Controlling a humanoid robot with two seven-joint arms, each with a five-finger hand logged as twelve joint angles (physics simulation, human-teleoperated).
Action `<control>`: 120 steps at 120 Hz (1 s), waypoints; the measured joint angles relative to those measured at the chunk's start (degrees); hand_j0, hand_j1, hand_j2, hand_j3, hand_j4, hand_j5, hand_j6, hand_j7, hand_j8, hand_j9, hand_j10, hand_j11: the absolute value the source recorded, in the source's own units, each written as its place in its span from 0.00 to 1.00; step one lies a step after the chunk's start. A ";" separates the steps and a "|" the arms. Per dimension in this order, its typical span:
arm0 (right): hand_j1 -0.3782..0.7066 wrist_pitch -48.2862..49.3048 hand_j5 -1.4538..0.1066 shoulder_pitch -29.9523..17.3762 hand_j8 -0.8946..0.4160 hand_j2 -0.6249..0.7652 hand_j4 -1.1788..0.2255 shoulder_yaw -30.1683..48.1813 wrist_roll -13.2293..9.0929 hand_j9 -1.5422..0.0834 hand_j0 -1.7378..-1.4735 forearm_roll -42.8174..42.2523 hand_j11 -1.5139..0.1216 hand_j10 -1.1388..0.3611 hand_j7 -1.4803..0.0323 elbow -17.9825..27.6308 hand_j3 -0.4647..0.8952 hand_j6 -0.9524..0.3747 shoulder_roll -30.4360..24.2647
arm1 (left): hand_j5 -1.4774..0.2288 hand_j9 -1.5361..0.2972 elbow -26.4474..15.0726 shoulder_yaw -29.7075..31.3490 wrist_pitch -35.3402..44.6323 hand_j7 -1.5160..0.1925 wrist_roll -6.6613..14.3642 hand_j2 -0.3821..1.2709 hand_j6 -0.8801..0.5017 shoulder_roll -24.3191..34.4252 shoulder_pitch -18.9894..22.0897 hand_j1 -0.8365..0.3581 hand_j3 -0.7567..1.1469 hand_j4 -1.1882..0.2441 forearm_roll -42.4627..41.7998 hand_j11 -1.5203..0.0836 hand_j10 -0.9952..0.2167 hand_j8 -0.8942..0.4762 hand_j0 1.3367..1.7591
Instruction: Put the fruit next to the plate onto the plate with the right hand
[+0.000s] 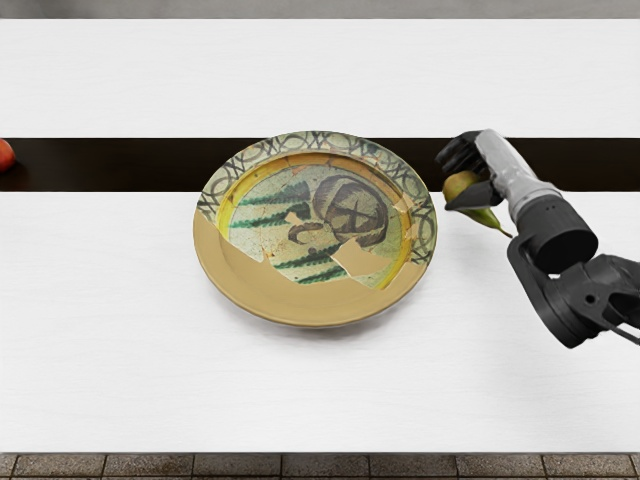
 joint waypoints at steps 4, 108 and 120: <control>0.57 0.00 0.39 0.25 0.29 0.64 0.39 0.00 0.00 0.44 0.31 0.00 0.42 0.46 0.43 0.01 0.34 0.24 0.38 | 0.86 0.84 0.00 0.00 0.00 0.89 0.00 0.23 0.64 0.00 0.03 0.99 0.40 0.83 0.00 0.95 0.82 0.65 0.76; 0.57 0.01 0.39 3.97 0.29 0.64 0.39 -0.07 0.00 0.44 0.31 -0.04 0.42 0.46 0.43 0.31 0.34 0.24 9.33 | 0.86 0.84 0.00 0.00 0.00 0.89 0.01 0.23 0.64 0.00 0.03 0.99 0.40 0.83 0.00 0.95 0.82 0.65 0.76; 0.57 0.01 0.39 4.40 0.29 0.64 0.39 -0.09 0.00 0.44 0.31 -0.05 0.42 0.46 0.43 0.31 0.34 0.24 10.61 | 0.86 0.84 0.00 0.00 0.00 0.89 0.00 0.23 0.64 0.00 0.01 0.99 0.40 0.83 0.00 0.95 0.82 0.65 0.76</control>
